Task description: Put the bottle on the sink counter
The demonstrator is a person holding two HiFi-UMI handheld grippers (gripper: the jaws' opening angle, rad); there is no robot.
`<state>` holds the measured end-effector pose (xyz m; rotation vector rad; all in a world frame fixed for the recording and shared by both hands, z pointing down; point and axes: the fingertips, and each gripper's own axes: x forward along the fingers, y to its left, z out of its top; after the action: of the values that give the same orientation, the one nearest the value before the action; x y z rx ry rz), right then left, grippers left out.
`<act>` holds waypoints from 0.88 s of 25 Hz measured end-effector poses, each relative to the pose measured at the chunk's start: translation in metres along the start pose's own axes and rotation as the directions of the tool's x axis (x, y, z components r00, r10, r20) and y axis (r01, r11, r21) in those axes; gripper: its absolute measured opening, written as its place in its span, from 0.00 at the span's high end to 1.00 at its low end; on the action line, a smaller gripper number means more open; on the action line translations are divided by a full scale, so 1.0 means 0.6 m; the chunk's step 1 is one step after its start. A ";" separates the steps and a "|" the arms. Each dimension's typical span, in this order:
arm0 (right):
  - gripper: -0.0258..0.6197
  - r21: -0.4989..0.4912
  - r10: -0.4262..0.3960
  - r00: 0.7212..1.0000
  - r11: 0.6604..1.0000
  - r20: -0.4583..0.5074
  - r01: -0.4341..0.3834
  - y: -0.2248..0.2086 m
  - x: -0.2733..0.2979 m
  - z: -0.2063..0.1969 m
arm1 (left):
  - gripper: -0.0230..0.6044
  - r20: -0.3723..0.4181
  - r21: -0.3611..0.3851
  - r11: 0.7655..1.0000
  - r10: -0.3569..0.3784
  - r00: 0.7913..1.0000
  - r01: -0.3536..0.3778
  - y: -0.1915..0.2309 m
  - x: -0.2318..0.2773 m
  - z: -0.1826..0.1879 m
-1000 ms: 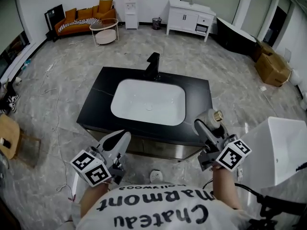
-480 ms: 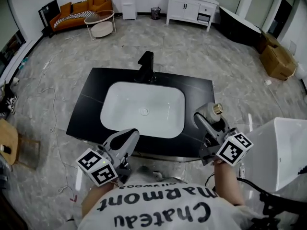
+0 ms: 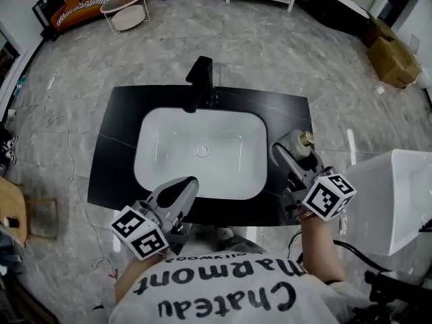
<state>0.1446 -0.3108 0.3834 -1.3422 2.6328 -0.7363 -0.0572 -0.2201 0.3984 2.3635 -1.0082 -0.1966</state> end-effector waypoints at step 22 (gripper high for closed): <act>0.43 -0.169 -0.405 0.897 0.910 -0.175 0.378 -0.201 0.335 -0.067 | 0.94 -0.148 -0.101 0.994 0.015 0.989 -0.030 0.289 0.021 0.081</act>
<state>0.0997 -0.5132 0.5000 -1.9758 2.6281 -0.7955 -0.1726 -0.3477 0.4535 2.2369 -0.9320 -0.0631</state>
